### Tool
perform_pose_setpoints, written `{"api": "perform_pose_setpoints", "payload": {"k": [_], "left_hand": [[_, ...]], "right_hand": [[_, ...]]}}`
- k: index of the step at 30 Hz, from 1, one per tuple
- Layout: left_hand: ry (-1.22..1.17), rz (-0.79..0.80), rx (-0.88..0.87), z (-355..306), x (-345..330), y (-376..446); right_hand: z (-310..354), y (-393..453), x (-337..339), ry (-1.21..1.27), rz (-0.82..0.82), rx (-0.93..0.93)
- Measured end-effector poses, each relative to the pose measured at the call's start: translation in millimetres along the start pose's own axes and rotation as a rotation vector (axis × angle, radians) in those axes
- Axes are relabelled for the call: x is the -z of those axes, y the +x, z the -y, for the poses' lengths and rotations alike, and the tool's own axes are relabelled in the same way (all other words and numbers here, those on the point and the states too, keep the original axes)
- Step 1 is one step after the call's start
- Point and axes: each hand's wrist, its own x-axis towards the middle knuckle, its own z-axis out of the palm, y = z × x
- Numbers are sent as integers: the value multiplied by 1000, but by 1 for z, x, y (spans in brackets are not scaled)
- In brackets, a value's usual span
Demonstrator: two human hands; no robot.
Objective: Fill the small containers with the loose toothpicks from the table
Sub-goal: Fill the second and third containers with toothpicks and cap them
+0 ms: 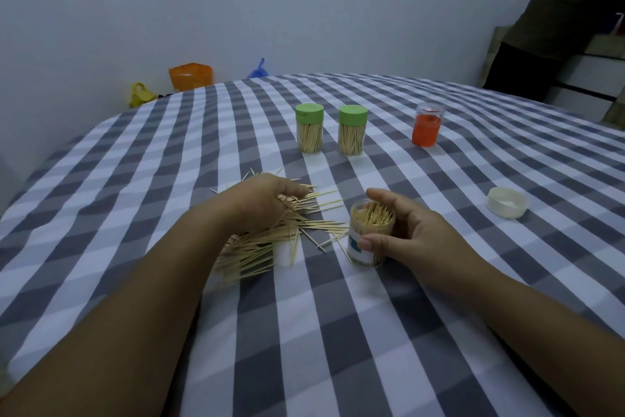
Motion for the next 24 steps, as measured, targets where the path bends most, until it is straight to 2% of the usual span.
{"api": "perform_pose_setpoints", "payload": {"k": [5, 12, 16, 20, 24], "left_hand": [[150, 42, 8, 9, -1, 1], [97, -58, -91, 4, -8, 3], [16, -24, -147, -2, -12, 1], [-54, -34, -111, 3, -1, -3], [40, 36, -28, 7, -1, -4]], "right_hand": [[1, 0, 0, 2, 13, -1], [0, -2, 0, -42, -3, -1], [0, -1, 0, -36, -5, -4], [2, -1, 1, -70, -1, -3], [2, -1, 0, -72, 1, 0]]}}
